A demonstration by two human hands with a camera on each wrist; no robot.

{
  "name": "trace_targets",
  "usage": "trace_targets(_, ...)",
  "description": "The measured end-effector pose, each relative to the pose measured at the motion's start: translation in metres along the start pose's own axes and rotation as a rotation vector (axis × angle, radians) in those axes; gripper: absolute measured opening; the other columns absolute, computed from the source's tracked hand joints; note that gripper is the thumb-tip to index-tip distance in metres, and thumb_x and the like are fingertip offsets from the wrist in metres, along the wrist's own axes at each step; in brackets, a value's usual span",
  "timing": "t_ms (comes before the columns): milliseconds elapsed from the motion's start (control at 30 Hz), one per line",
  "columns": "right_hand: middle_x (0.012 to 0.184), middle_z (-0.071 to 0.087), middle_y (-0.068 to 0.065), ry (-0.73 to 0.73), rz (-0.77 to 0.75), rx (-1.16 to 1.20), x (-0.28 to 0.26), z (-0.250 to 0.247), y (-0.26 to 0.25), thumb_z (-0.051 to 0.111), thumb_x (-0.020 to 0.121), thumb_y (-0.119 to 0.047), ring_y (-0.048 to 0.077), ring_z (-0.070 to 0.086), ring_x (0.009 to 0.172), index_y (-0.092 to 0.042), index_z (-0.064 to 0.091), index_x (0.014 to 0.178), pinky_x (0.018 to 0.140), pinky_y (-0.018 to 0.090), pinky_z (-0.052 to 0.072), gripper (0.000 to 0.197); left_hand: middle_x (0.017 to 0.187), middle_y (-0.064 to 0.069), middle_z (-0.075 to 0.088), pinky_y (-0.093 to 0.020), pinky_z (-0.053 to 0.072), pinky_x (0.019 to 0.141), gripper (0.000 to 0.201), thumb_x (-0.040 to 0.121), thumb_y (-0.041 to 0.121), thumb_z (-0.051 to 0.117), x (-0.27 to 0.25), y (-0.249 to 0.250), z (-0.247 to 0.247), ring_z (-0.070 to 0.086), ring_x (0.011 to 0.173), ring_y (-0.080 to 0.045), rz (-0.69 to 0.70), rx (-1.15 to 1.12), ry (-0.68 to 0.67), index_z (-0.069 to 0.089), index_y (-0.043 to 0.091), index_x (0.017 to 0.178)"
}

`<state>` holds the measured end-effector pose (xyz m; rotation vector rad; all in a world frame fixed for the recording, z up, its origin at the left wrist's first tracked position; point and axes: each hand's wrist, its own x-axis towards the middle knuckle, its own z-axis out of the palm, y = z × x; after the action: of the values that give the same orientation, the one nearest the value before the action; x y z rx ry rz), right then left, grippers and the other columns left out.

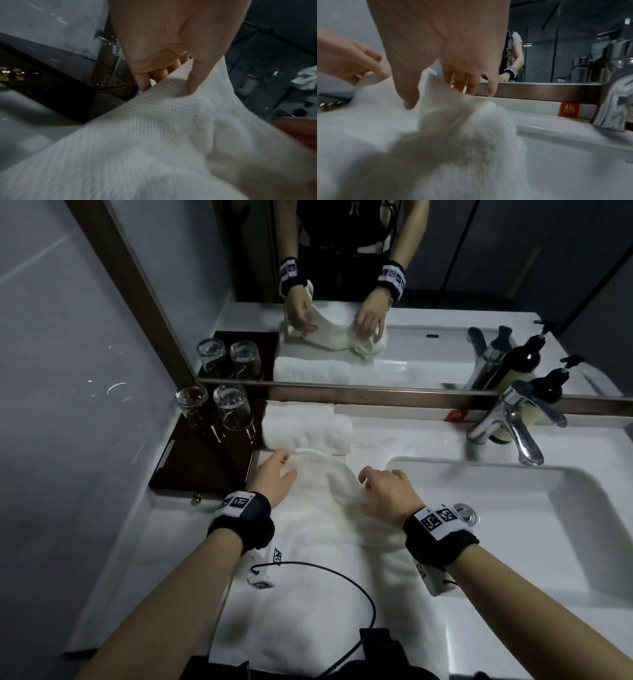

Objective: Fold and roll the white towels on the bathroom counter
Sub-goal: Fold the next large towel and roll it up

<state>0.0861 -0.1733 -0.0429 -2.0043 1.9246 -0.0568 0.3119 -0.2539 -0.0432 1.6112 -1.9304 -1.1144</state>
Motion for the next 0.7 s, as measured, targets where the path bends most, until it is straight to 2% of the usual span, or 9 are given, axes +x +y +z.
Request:
trace_targets(100,0.135,0.048,0.001,0.026,-0.077,0.100,-0.005,0.006,-0.003,0.070,0.074,-0.037,0.021,0.043,0.126,-0.020,0.028,0.144,0.111,0.041,0.024,0.084,0.104,-0.014,0.066,-0.035,0.046,0.086,0.021,0.086,0.014,0.062,-0.012,0.004,0.015,0.060,0.097,-0.028,0.067,0.014,-0.157,0.058,0.010,0.106)
trace_targets(167,0.140,0.046,0.000,0.063,-0.163,0.224,-0.005,0.007,-0.010,0.073,0.073,-0.031,0.019,0.041,0.129,-0.020,0.023,0.147,0.111,0.041,0.025,0.089,0.096,-0.015,0.067,-0.035,0.048,0.079,0.012,0.084,0.014,0.064,-0.019,0.009,0.026,0.062,0.089,-0.029,0.093,0.004,-0.264,0.061,0.013,0.096)
trace_targets(233,0.131,0.056,-0.001,0.060,-0.180,0.280,-0.004,0.010,-0.017,0.070,0.077,-0.024,0.017,0.049,0.121,-0.019,0.035,0.141,0.112,0.039,0.024,0.073,0.091,-0.012,0.069,-0.029,0.045,0.072,0.009,0.084,0.014,0.065,-0.023,0.012,0.033,0.061,0.081,-0.021,0.091,-0.017,-0.328,0.064,0.016,0.093)
trace_targets(300,0.107,0.069,0.002,0.069,-0.163,0.265,-0.005,0.011,-0.021,0.063,0.083,-0.016,0.019,0.060,0.101,-0.014,0.056,0.119,0.111,0.036,0.024,0.037,0.094,-0.010,0.070,-0.023,0.042,0.069,0.009,0.086,0.018,0.063,-0.024,0.013,0.035,0.059,0.079,-0.012,0.046,-0.018,-0.357,0.066,0.017,0.094)
trace_targets(367,0.093,0.071,0.006,0.064,-0.165,0.252,-0.013,0.013,-0.019,0.059,0.084,-0.011,0.022,0.060,0.084,-0.010,0.064,0.096,0.098,0.027,0.034,0.014,0.091,-0.007,0.069,-0.023,0.043,0.068,0.014,0.088,0.024,0.060,-0.022,0.013,0.032,0.060,0.082,-0.013,-0.036,-0.076,-0.402,0.067,0.014,0.094)
trace_targets(433,0.092,0.070,0.008,-0.020,-0.169,0.260,-0.025,0.014,-0.014,0.061,0.081,-0.010,0.025,0.062,0.086,-0.010,0.064,0.092,0.079,0.024,0.038,0.011,0.090,-0.004,0.070,-0.027,0.049,0.075,0.022,0.091,0.029,0.056,-0.018,0.013,0.025,0.064,0.088,-0.021,-0.093,-0.149,-0.422,0.067,0.009,0.094)
trace_targets(467,0.094,0.069,0.007,-0.093,-0.171,0.237,-0.032,0.014,-0.013,0.060,0.080,-0.011,0.025,0.062,0.089,-0.011,0.064,0.093,0.076,0.026,0.040,0.013,0.092,-0.004,0.071,-0.031,0.050,0.084,0.025,0.092,0.029,0.054,-0.014,0.012,0.022,0.064,0.092,-0.023,-0.098,-0.147,-0.408,0.067,0.008,0.096)
trace_targets(567,0.099,0.070,0.001,-0.340,-0.204,0.063,-0.051,0.021,-0.009,0.056,0.078,-0.008,0.022,0.063,0.095,-0.020,0.069,0.094,0.080,0.025,0.044,0.023,0.104,-0.006,0.070,-0.031,0.046,0.092,0.020,0.093,0.019,0.051,-0.004,0.011,0.020,0.063,0.101,-0.023,-0.091,-0.010,-0.361,0.065,0.010,0.104)
trace_targets(700,0.102,0.071,0.000,-0.379,-0.215,-0.044,-0.065,0.027,-0.006,0.056,0.077,-0.011,0.024,0.062,0.099,-0.025,0.072,0.096,0.084,0.032,0.050,0.029,0.127,-0.005,0.059,-0.027,0.039,0.101,0.030,0.094,0.014,0.046,-0.003,0.008,0.042,0.053,0.118,-0.022,-0.042,0.353,-0.407,0.058,0.014,0.121)
